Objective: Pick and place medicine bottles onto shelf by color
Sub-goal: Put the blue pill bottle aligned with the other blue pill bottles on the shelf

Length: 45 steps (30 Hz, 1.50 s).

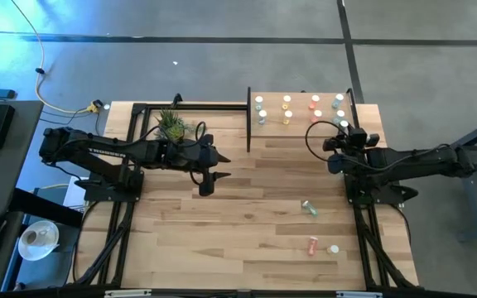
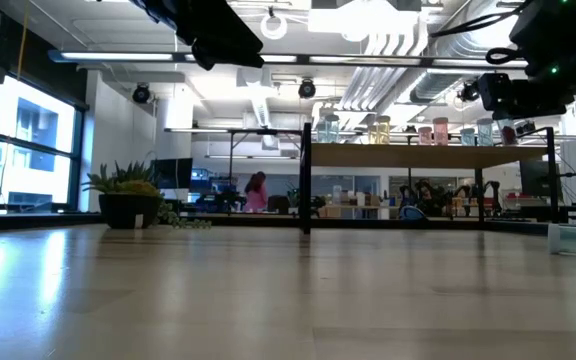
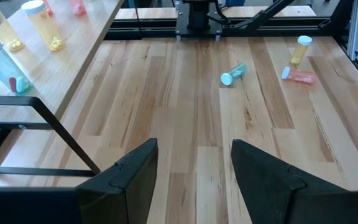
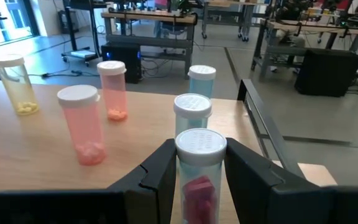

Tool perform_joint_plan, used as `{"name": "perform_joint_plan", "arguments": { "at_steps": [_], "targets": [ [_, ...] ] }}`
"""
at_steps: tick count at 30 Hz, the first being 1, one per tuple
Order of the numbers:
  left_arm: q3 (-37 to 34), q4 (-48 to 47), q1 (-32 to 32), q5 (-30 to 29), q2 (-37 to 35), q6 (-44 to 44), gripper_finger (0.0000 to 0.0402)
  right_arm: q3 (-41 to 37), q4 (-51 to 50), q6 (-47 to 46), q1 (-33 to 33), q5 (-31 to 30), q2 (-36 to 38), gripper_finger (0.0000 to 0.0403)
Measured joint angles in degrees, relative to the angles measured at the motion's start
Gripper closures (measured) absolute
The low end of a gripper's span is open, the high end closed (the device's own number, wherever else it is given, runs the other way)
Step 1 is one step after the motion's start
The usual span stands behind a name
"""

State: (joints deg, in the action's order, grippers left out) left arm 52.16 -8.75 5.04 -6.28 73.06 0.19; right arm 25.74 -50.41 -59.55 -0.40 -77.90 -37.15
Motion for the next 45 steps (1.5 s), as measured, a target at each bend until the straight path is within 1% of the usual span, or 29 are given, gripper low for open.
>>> {"name": "perform_joint_plan", "arguments": {
  "at_steps": [16,25,34,40,45],
  "targets": [
    [0.0,0.0,0.0,0.0,0.0,0.0,0.0209,0.0,-0.3,0.6,-0.4,1.9,0.0,0.0288],
    [0.0,0.0,0.0,0.0,0.0,0.0,0.0209,0.0,0.7,0.6,-0.4,1.0,0.0,0.0288],
    [0.0,0.0,0.0,-0.1,0.0,0.0,0.0209,0.0,3.9,0.5,-0.4,1.0,0.0,0.0288],
    [0.0,0.0,0.0,-0.1,0.0,0.0,0.0209,0.0,5.2,2.0,-0.5,0.1,0.0,0.0288],
    [0.0,0.0,0.0,-0.1,0.0,0.0,0.0209,0.0,5.2,3.5,-1.9,0.5,-0.4,0.0288]
  ]
}}
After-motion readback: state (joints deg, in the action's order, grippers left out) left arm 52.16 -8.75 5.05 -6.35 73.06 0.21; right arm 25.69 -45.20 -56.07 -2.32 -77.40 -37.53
